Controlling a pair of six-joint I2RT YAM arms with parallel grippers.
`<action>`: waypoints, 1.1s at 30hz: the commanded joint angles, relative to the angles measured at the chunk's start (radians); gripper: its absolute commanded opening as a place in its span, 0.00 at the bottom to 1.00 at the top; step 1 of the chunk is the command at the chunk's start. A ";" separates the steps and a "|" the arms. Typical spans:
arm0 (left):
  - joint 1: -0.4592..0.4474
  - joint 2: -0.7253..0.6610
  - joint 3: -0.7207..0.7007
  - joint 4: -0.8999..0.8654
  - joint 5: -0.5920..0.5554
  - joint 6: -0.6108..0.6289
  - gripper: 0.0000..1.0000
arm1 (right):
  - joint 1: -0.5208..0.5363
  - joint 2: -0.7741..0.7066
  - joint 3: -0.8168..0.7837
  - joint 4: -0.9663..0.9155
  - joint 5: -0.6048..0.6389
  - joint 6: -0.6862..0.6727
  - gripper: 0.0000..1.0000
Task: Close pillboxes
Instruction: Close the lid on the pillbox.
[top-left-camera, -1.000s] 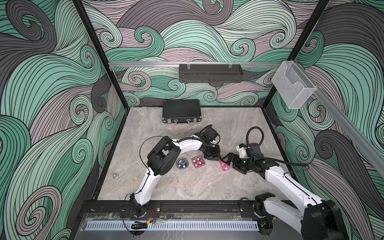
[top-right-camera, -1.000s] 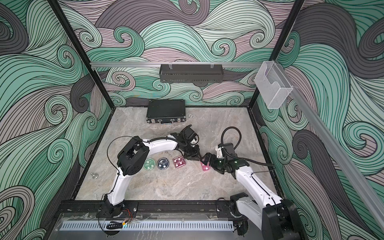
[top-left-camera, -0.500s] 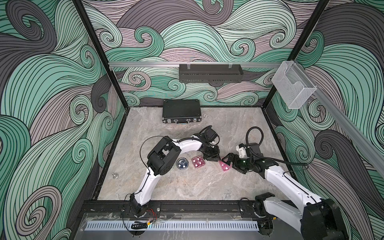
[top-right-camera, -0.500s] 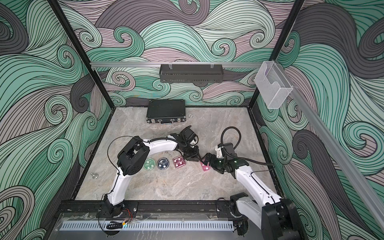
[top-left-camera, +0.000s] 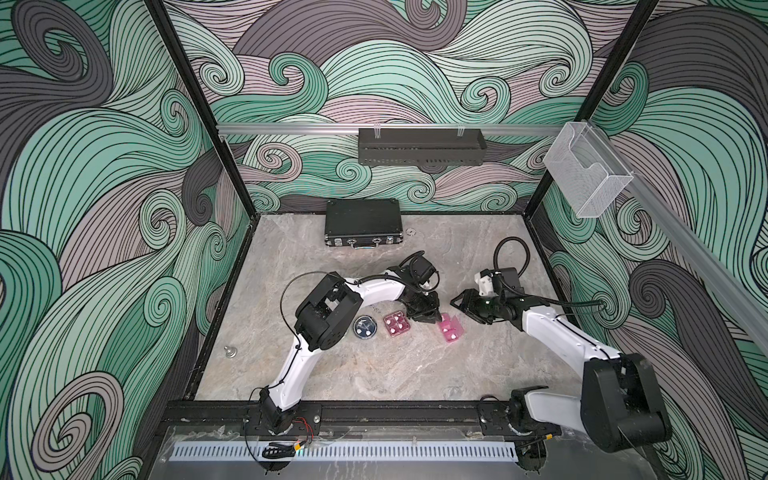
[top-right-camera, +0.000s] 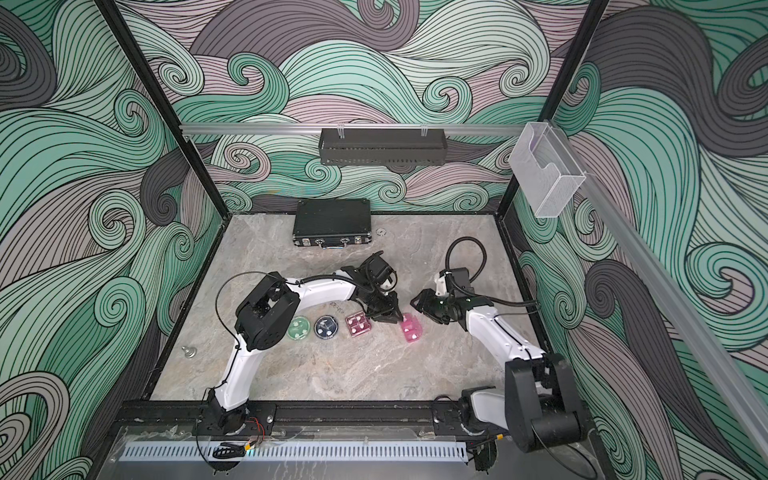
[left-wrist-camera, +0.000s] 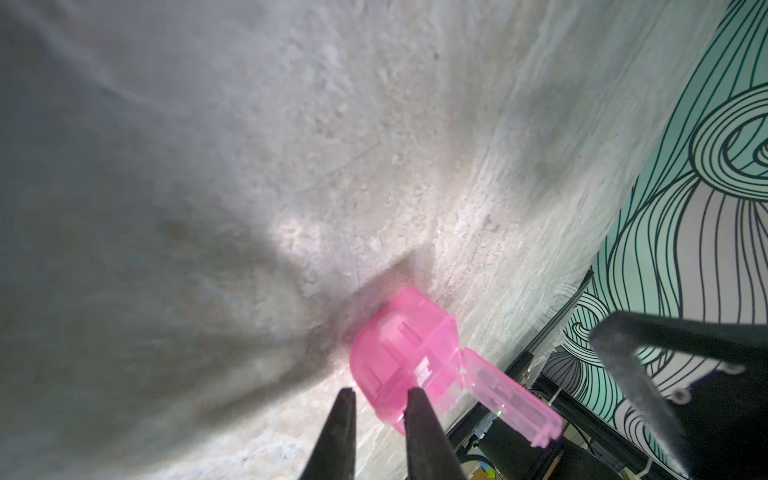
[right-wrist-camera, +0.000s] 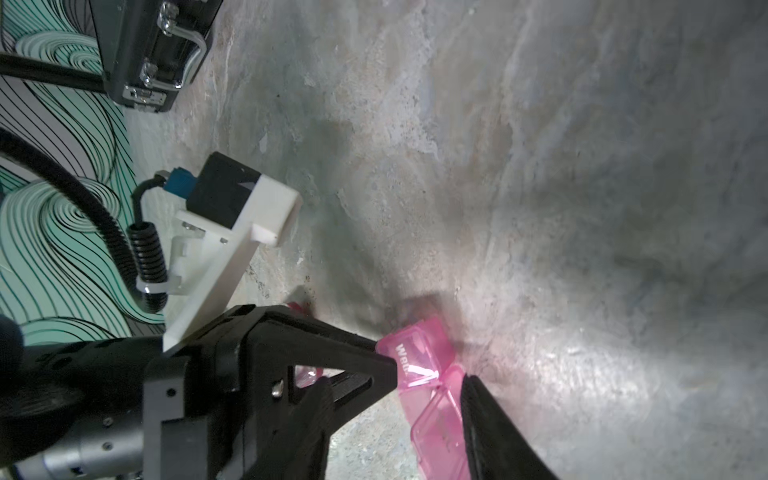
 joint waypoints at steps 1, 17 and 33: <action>0.006 0.025 0.033 -0.040 -0.011 0.026 0.22 | -0.016 0.078 0.029 0.037 -0.043 -0.028 0.38; 0.008 0.044 0.060 -0.064 -0.010 0.040 0.22 | -0.021 0.238 -0.017 0.129 -0.143 -0.034 0.25; 0.008 0.053 0.065 -0.072 -0.008 0.045 0.20 | -0.021 0.195 -0.074 0.115 -0.133 -0.039 0.22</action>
